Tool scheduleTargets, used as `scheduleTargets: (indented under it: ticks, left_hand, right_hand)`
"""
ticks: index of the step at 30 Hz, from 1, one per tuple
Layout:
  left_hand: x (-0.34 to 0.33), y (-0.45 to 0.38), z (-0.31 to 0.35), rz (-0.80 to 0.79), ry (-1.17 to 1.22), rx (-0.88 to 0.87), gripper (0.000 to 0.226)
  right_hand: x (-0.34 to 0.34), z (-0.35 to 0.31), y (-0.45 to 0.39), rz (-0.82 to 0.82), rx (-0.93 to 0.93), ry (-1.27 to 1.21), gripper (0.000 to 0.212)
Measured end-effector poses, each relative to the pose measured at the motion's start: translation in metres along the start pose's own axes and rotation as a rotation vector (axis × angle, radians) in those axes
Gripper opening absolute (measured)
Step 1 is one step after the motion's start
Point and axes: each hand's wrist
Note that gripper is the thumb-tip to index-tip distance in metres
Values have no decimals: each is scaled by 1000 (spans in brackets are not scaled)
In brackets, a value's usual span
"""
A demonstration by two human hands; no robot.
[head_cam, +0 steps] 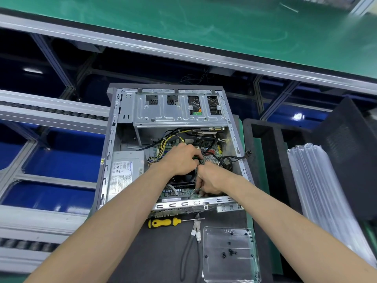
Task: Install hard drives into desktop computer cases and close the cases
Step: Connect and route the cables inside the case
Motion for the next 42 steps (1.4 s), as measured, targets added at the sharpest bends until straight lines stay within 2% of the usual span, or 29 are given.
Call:
scheduleTargets:
  ticks: [16, 33, 36, 38, 40, 42]
  left_hand:
    - [0, 0, 5, 14, 22, 29, 34]
    - [-1, 7, 6, 28, 8, 30, 34]
    - [5, 11, 17, 191, -113, 1, 29]
    - [8, 13, 28, 285, -45, -88, 24]
    - [9, 10, 42, 198, 127, -172, 25]
    - [8, 6, 55, 45, 174, -183, 29]
  right_hand:
    - [5, -10, -1, -88, -35, 78, 22]
    - [6, -13, -5, -56, -56, 114, 19]
    - [5, -14, -2, -27, -28, 197, 14]
    - [6, -14, 1, -57, -28, 210, 20]
    - [8, -14, 6, -127, -31, 214, 30]
    - [10, -11, 13, -182, -43, 180, 36]
Point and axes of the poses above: each hand's wrist, its own y-axis away from the middle knuckle, its own x-axis out of the back of the hand, z = x × y, and after that the axes turned 2 degrees about -z, right-handed
